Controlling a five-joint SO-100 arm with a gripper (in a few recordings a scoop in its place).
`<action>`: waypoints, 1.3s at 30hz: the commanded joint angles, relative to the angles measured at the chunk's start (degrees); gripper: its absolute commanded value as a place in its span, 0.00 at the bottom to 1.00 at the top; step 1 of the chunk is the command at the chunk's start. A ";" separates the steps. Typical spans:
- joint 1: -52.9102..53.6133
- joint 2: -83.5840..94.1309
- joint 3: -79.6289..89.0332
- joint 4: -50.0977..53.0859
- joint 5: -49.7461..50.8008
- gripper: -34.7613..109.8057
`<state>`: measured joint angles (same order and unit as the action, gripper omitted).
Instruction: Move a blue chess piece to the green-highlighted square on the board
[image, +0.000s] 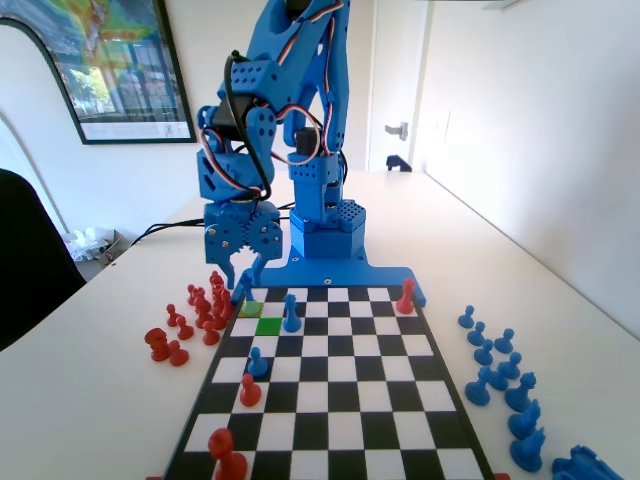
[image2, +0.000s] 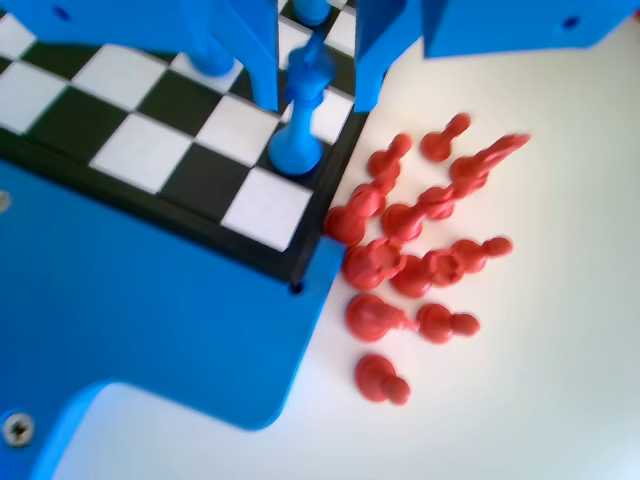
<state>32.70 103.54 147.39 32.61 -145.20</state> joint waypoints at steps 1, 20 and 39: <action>0.53 0.97 0.26 -0.09 -0.35 0.32; 0.70 0.97 0.18 1.93 -2.99 0.25; -9.32 -1.93 -12.83 13.80 12.04 0.25</action>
<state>23.47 101.16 135.79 48.08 -133.24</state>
